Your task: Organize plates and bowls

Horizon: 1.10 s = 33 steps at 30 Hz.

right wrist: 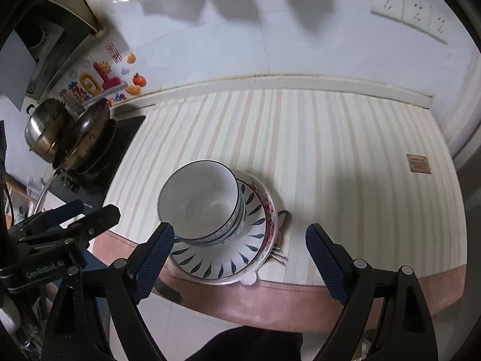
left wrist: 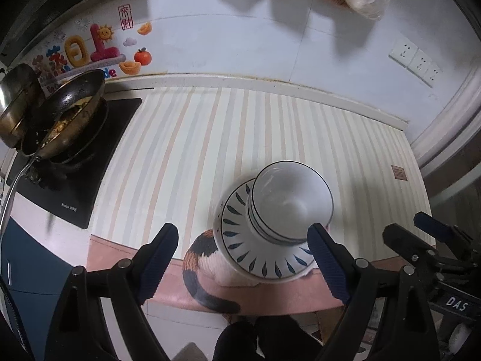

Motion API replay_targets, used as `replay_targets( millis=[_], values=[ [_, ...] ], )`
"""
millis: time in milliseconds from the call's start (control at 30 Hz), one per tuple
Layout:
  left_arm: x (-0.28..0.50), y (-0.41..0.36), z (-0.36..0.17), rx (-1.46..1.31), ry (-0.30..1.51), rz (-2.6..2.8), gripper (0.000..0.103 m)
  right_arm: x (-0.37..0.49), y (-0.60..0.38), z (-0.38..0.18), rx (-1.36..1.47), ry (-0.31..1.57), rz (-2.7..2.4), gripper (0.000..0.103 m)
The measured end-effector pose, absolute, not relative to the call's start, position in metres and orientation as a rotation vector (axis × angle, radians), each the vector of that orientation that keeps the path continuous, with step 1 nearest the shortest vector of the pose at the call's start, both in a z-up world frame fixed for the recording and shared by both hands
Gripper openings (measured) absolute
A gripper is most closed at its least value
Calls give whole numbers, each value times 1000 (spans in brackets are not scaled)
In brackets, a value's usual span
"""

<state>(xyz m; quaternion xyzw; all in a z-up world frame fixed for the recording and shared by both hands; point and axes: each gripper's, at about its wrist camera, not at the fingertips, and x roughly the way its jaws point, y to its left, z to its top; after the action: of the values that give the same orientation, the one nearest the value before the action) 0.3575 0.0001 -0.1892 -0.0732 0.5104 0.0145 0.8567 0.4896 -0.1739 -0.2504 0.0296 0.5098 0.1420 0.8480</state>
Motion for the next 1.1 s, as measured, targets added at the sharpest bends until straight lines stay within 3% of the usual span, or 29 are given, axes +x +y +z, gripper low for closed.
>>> replay_targets(
  millis=[600, 1100],
  values=[
    [202, -29, -102, -110, 865, 68, 88, 321, -212, -150, 12, 857, 279, 92],
    [91, -25, -74, -103, 797, 77, 88, 154, -217, -96, -31, 743, 266, 93]
  ],
)
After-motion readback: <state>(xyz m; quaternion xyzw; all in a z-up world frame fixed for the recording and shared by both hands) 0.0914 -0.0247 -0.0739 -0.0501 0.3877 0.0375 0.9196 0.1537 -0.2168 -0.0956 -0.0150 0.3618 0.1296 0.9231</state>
